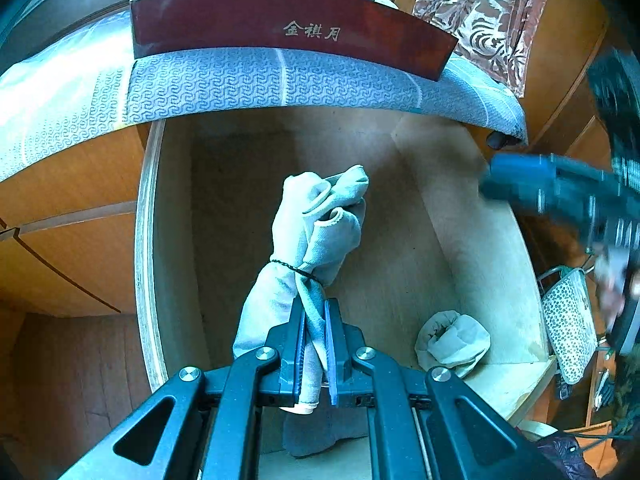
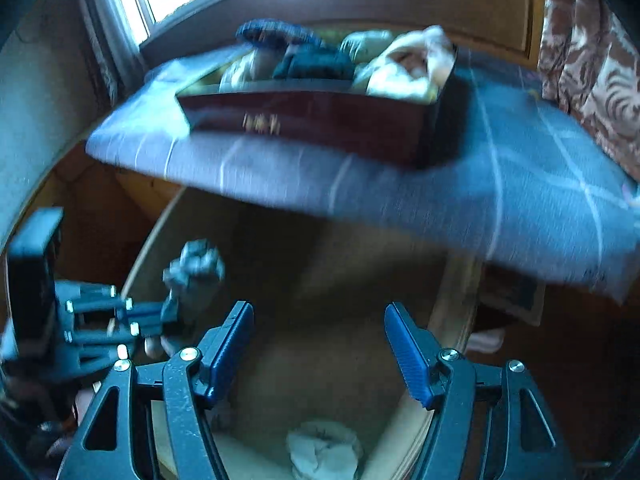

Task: Take underwear out of drawer
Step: 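Move the right tool down into the drawer while the left carries the grey sock to the box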

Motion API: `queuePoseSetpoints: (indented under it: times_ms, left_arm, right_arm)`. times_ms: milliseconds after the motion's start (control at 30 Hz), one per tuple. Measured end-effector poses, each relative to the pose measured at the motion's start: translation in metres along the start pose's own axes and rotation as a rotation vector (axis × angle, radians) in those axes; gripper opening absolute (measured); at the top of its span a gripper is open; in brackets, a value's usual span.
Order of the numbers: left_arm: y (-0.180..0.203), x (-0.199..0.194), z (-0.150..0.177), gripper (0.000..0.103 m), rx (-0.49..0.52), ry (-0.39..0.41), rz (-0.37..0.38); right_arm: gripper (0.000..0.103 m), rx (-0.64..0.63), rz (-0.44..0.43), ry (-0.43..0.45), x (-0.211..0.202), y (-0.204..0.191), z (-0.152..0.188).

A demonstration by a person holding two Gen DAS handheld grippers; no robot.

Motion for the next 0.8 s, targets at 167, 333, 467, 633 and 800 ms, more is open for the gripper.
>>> queuePoseSetpoints:
  times_ms: [167, 333, 467, 633, 800]
  left_arm:
    - [-0.002, -0.006, -0.002, 0.007, -0.008, 0.015, -0.002]
    - [-0.009, -0.02, -0.004, 0.008, -0.021, 0.046, -0.008]
    - [-0.014, -0.032, -0.009, 0.007, -0.035, 0.076, -0.016]
    - [-0.017, -0.048, -0.015, 0.007, -0.044, 0.112, -0.018]
    - [-0.021, -0.066, -0.02, 0.007, -0.054, 0.149, -0.017]
  right_arm:
    - [0.069, -0.026, -0.004, -0.084, 0.011, -0.003, 0.04]
    - [0.069, -0.048, -0.007, -0.144, 0.016, -0.008, 0.074]
    - [0.069, -0.01, -0.02, -0.15, 0.016, -0.008, 0.088]
    - [0.069, 0.021, -0.015, -0.147, 0.021, -0.014, 0.1]
    - [0.069, 0.047, -0.022, -0.166, 0.035, -0.021, 0.1]
Point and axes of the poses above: each gripper's, at about its wrist camera, not at the fingertips, and x roughly the way its jaws point, y to its right, z to its underside, the point moved 7 cm from there along x, roughly the way its jaws point, and after that the axes turned 9 degrees about x, right-handed, at the moved point
